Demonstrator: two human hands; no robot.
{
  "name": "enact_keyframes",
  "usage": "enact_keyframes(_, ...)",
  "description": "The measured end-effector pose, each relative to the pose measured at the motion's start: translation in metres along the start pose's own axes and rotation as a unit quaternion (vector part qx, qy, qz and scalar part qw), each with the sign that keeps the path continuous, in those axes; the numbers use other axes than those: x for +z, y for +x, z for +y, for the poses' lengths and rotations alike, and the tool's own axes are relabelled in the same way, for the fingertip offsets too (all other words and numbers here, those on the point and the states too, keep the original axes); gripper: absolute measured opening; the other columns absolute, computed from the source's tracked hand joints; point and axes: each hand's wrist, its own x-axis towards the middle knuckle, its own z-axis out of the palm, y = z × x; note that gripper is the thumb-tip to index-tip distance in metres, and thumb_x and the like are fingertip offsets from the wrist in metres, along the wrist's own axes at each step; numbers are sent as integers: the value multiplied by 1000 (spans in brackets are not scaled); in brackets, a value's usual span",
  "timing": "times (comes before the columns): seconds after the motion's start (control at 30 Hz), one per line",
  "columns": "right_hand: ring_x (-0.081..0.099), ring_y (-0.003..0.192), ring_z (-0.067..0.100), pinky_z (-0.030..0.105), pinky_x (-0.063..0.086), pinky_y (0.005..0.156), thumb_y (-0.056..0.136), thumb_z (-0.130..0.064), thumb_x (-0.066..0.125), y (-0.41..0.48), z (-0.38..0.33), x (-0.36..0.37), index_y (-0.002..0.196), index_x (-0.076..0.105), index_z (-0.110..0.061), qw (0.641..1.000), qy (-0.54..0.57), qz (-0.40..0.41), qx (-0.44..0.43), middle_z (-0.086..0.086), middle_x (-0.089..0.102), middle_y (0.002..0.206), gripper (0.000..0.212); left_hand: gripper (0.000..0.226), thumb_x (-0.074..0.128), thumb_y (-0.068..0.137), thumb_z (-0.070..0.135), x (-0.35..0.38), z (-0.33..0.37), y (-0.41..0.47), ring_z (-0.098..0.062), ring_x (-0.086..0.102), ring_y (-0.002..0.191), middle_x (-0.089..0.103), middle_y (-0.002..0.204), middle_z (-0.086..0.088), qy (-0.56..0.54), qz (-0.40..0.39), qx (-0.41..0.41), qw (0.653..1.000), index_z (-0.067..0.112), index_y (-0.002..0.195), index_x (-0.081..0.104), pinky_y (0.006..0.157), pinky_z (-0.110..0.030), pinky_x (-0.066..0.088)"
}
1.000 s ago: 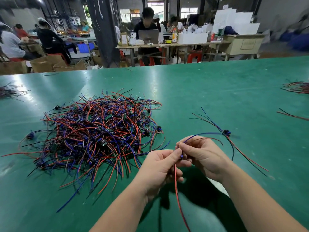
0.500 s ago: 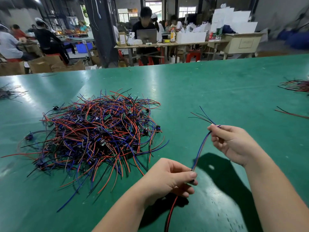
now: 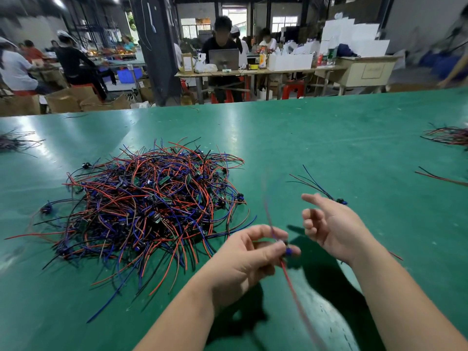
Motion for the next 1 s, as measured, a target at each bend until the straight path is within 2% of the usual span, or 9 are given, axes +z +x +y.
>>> enact_keyframes(0.1,46,39,8,15,40,38,91,0,53,-10,7,6,104,62,-6,983,-127,-126,44,6,57,55,17,32,83,51,10,-3,6,6,-7,59,50,73,83,-13,-150,113,81,979,18,76,65,51,-15,49)
enact_keyframes(0.23,51,49,10,16,41,45,72,-11,73,-22,14,12,101,70,-8,930,-208,-291,86,8,63,69,29,36,75,51,3,-11,9,10,-11,68,62,73,81,-10,-171,211,189,944,13,80,55,55,-17,54)
enact_keyframes(0.33,53,50,8,15,45,48,70,-12,68,-19,20,19,106,68,-3,960,-91,-255,69,7,62,67,37,34,74,56,-2,-11,5,14,-15,69,77,71,84,-5,-85,234,233,940,11,83,59,71,-21,55)
enact_keyframes(0.47,45,43,5,12,39,42,75,-23,62,-15,20,25,98,70,-2,980,17,-195,28,2,58,61,32,34,53,75,-28,-3,-8,17,-25,72,84,74,97,-7,23,186,215,959,3,86,63,71,-24,56)
enact_keyframes(0.57,46,44,5,13,40,45,71,-25,64,-15,15,23,76,76,-9,986,9,-168,16,1,59,61,21,28,54,76,-7,0,-9,13,-30,70,88,74,99,-8,29,157,174,972,12,81,74,78,-31,56)
enact_keyframes(0.63,48,45,6,15,44,48,67,-23,67,-15,14,21,69,76,-10,987,-1,-160,4,0,57,58,15,16,65,73,8,4,-7,10,-27,71,82,73,96,-7,20,141,164,976,16,83,74,73,-33,57)
enact_keyframes(0.7,49,44,5,14,45,48,65,-20,69,-15,14,20,66,74,-9,987,-17,-160,-6,-1,57,55,11,21,78,72,6,5,-10,10,-26,72,77,72,96,-8,23,183,148,972,12,90,69,63,-32,57)
enact_keyframes(0.8,50,43,6,14,44,46,64,-18,71,-15,16,21,64,71,-8,987,-72,-143,-23,0,58,54,10,21,74,76,1,7,-13,12,-19,70,67,70,82,-11,26,237,75,968,4,94,64,55,-27,56)
enact_keyframes(1.0,50,40,3,11,41,39,69,-15,71,-8,-3,6,75,64,-4,996,-34,4,-82,-2,57,50,14,23,73,75,-4,11,-13,5,-19,70,64,68,67,-6,48,129,-44,989,2,91,58,55,-24,57)
